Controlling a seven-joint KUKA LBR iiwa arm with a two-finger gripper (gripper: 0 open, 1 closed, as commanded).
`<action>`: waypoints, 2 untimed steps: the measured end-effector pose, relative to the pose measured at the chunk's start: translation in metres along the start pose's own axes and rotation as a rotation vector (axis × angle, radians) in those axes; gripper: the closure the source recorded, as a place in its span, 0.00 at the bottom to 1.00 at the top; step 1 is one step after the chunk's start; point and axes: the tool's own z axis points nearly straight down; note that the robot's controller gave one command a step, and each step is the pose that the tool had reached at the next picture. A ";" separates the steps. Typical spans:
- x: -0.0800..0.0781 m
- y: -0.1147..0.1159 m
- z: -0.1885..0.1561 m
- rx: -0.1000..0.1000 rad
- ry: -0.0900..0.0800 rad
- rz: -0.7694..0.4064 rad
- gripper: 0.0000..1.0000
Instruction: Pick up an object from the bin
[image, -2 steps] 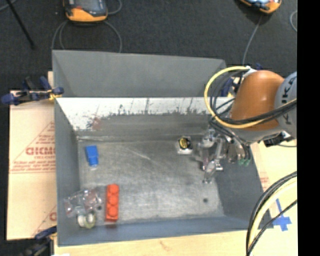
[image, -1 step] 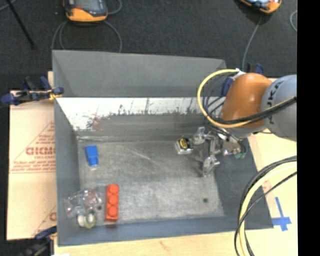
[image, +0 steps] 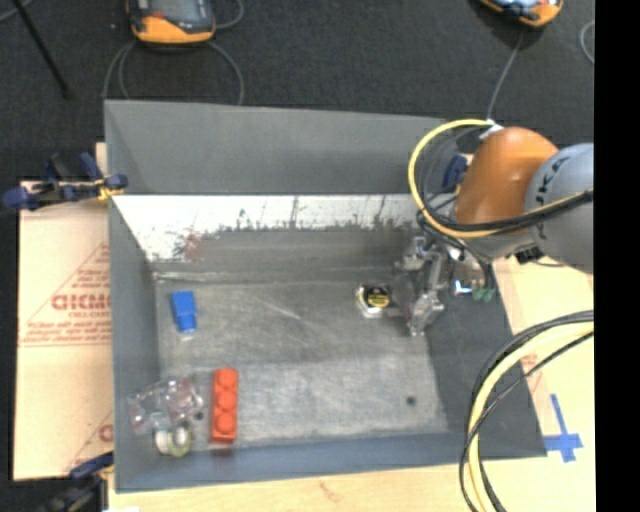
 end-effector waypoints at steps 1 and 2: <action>-0.001 0.000 -0.002 0.001 -0.004 0.000 1.00; 0.019 0.007 -0.122 0.006 -0.003 -0.028 1.00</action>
Offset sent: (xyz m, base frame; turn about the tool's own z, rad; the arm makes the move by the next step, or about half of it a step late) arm 0.0000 0.0000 0.0000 0.0000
